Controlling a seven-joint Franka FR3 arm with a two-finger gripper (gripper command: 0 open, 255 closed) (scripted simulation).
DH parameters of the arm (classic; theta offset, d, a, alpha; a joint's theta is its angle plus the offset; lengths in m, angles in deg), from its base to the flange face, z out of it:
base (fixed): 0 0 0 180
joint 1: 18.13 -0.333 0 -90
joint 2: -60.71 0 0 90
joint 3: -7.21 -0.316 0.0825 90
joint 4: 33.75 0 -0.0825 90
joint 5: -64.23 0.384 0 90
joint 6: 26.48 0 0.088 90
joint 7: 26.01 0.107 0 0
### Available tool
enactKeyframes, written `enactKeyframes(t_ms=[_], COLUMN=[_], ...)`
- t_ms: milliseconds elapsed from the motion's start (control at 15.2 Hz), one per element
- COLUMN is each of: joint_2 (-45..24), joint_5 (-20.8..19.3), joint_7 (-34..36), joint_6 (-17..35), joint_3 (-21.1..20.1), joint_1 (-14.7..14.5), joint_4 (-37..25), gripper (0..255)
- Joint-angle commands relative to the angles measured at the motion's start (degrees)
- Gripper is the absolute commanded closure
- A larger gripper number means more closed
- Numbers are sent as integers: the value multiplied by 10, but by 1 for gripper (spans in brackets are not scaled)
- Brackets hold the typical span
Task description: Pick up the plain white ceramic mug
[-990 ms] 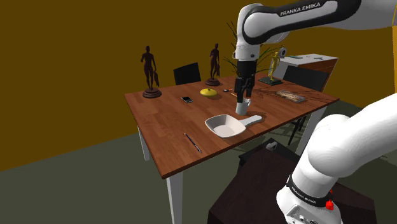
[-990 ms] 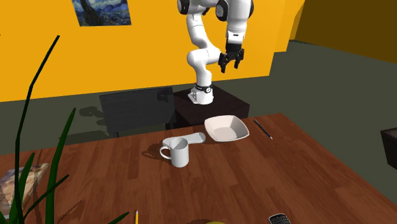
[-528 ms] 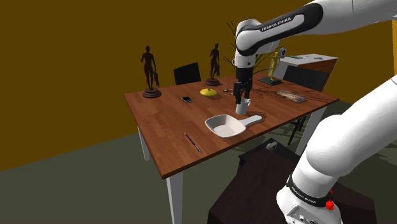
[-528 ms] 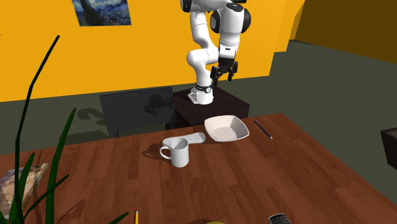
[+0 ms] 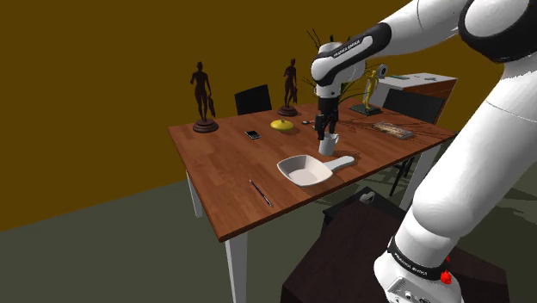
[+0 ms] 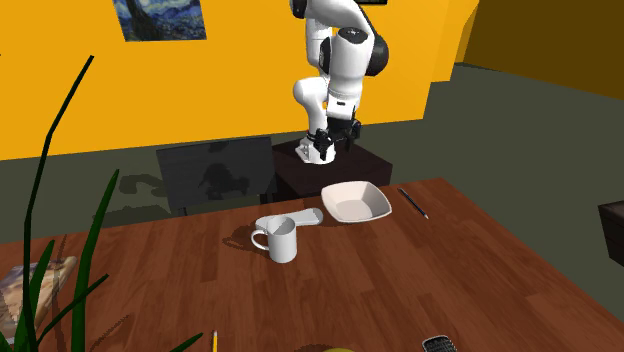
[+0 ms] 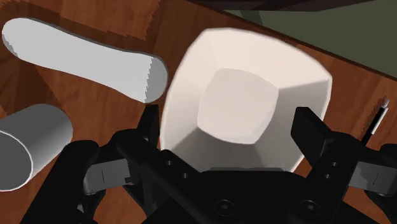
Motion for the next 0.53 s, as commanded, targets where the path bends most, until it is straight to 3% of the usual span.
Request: enactKeyframes(t_ms=[0,462], joint_2=[-40,-186], joint_5=[6,50], joint_7=[-19,-88], joint_6=[15,49], joint_3=[12,39], joint_1=[6,41], joint_4=[-25,-134], gripper=[0,0])
